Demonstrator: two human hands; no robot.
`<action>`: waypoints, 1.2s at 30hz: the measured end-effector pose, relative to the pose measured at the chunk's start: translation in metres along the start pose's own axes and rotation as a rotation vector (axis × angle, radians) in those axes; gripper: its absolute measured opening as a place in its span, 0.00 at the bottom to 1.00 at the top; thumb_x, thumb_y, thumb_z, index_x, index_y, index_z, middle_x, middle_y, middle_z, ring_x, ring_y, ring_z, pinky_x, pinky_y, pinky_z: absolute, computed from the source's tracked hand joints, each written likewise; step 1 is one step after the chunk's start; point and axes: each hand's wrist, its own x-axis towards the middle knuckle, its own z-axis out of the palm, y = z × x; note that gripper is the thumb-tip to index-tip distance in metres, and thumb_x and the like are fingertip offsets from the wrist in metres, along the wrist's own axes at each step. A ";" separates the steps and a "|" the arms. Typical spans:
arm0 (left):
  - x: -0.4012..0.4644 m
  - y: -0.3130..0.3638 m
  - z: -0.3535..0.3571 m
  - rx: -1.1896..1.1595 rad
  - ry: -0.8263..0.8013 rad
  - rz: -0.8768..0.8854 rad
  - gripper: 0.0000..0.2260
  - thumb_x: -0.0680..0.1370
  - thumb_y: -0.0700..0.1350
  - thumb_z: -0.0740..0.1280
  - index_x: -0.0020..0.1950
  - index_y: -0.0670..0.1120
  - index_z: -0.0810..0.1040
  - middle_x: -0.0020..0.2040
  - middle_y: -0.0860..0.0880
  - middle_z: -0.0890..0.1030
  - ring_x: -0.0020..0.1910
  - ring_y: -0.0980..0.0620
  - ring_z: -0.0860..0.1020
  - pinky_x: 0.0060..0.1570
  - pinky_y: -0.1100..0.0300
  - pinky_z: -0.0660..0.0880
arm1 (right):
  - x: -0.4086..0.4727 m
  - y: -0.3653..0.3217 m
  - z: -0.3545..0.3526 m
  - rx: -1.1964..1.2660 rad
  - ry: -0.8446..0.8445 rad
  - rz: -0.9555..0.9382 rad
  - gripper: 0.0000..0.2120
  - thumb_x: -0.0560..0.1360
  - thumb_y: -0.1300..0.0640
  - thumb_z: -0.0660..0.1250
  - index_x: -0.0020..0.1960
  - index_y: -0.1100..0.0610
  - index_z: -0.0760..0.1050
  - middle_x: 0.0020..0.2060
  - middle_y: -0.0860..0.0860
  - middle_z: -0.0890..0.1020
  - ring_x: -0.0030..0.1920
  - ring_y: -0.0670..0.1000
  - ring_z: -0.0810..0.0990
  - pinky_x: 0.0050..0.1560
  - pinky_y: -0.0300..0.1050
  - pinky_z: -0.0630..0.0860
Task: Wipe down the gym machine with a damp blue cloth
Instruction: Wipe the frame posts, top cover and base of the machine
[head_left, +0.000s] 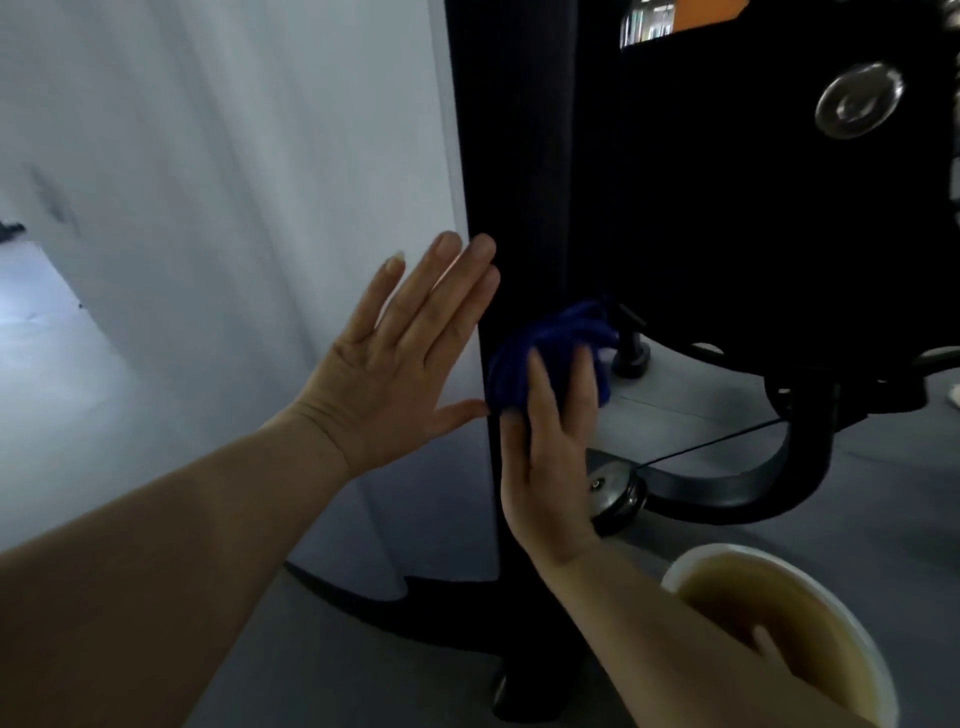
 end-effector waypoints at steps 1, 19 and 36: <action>0.000 0.000 0.000 0.008 0.006 0.013 0.46 0.76 0.71 0.57 0.80 0.38 0.50 0.80 0.41 0.52 0.79 0.42 0.52 0.77 0.45 0.49 | -0.008 0.005 0.000 -0.011 -0.010 -0.005 0.26 0.82 0.55 0.55 0.76 0.40 0.52 0.78 0.44 0.45 0.79 0.57 0.49 0.73 0.66 0.58; -0.033 0.039 0.000 0.094 -0.187 0.070 0.55 0.68 0.69 0.68 0.80 0.40 0.43 0.80 0.43 0.45 0.79 0.44 0.45 0.76 0.46 0.40 | -0.072 0.044 0.022 -0.048 0.020 0.071 0.26 0.82 0.58 0.60 0.77 0.48 0.56 0.77 0.56 0.51 0.78 0.61 0.50 0.72 0.69 0.58; -0.054 0.109 0.019 0.086 -0.360 -0.025 0.60 0.70 0.68 0.70 0.77 0.39 0.32 0.74 0.38 0.26 0.74 0.38 0.28 0.72 0.39 0.33 | -0.074 0.048 0.020 0.270 0.030 0.244 0.24 0.83 0.49 0.52 0.78 0.44 0.53 0.79 0.47 0.49 0.79 0.55 0.46 0.75 0.66 0.47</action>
